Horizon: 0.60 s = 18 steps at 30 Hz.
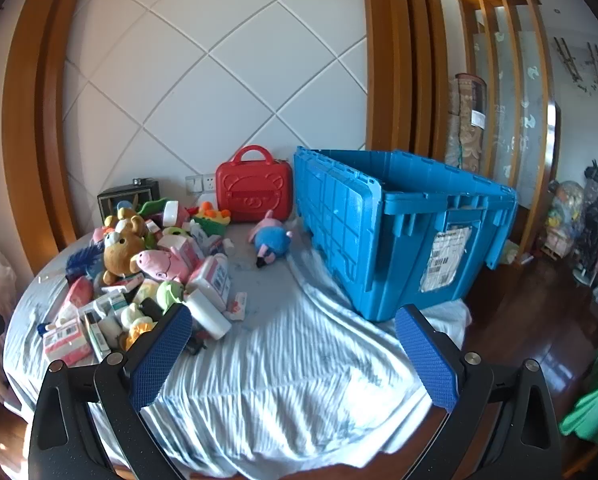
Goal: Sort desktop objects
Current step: 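Move both tools toward the pile of toys and boxes on the bed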
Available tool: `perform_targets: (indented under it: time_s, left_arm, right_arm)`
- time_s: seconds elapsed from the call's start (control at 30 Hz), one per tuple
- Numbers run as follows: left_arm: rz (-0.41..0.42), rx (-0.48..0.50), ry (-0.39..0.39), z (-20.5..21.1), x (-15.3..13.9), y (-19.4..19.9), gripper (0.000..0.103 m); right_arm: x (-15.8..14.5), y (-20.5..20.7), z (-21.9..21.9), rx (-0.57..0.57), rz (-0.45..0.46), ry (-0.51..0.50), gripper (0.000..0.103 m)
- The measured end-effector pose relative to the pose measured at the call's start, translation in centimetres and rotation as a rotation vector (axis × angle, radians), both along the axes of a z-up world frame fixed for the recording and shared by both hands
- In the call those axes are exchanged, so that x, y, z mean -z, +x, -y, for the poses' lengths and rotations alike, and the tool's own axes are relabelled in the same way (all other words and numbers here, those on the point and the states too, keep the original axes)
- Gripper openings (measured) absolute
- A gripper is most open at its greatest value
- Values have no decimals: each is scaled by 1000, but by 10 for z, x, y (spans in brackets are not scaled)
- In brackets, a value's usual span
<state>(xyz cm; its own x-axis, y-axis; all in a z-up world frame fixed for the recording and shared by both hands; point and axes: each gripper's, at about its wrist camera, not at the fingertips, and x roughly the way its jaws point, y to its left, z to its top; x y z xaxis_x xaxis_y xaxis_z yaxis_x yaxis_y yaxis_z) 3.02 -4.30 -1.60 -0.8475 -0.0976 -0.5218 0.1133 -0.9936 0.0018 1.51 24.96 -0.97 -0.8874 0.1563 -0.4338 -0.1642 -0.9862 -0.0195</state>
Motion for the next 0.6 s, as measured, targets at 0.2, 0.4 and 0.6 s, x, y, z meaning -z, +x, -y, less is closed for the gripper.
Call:
perform_targets:
  time_s: [0.2, 0.4, 0.6]
  left_arm:
    - [13, -30, 12, 10, 3, -5, 100]
    - [12, -68, 11, 33, 5, -7, 100]
    - [5, -138, 11, 78, 11, -22, 100]
  right_arm:
    - [5, -9, 6, -24, 13, 1, 103]
    - [10, -22, 21, -67, 20, 7, 103]
    - [17, -39, 56, -126, 38, 32, 103]
